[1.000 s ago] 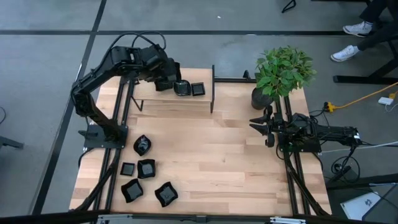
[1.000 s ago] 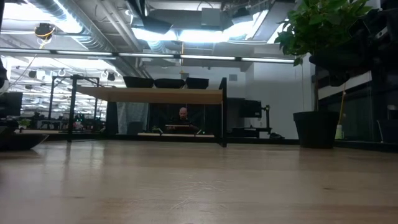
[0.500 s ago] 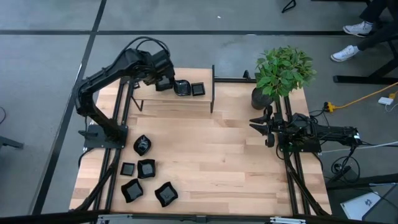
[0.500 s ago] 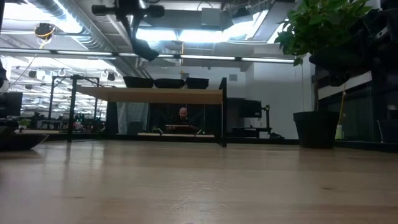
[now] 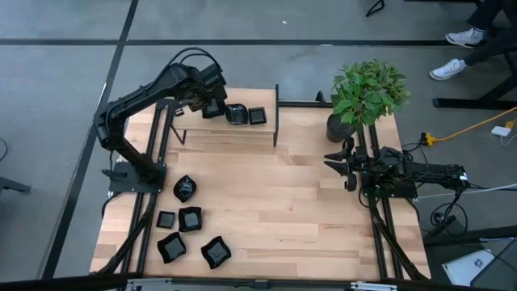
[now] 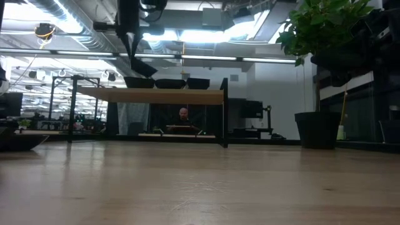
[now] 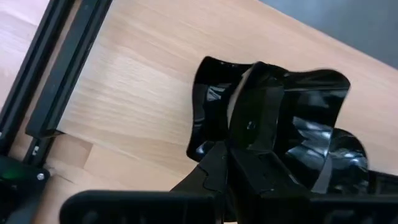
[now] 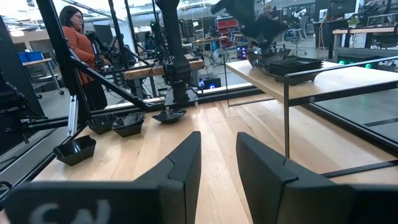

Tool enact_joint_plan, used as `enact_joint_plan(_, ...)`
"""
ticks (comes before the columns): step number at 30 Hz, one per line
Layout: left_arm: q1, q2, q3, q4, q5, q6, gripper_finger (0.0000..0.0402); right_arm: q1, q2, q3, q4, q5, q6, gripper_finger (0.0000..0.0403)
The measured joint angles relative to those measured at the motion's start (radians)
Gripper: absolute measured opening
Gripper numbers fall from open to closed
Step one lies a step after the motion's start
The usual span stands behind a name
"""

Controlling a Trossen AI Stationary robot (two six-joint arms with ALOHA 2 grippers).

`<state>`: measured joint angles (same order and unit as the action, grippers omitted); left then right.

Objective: Pick & Place Mini shaped plates
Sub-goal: Stack the distorted square plate on top of the distorted square plates on the shelf, then stack the leaf shaped plate on top of the leaf shaped plates on the shelf

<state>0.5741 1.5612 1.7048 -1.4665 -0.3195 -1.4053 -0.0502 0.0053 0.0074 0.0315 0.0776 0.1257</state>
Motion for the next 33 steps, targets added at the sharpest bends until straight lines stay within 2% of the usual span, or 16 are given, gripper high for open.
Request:
enact_joint_plan(7,0.038,0.0,-0.014,0.017,0.0,0.014,0.0016,0.0,0.0,0.0,0.0,0.0,0.0,0.0103)
enact_joint_plan(12,0.057,0.0,-0.014,0.058,0.022,0.093,0.0017,0.0,0.0,0.0,0.0,0.0,0.0,0.0103)
enact_joint_plan(17,0.065,0.0,-0.014,0.058,0.042,0.083,0.0029,0.0,0.0,0.0,0.0,0.0,0.0,0.0103)
enact_joint_plan(22,0.064,0.0,-0.014,0.057,0.045,0.066,0.0058,0.0,0.0,0.0,0.0,0.0,0.0,0.0103)
enact_joint_plan(33,0.061,0.0,-0.014,0.044,0.105,0.031,0.0151,0.0,0.0,0.0,0.0,0.0,0.0,0.0103)
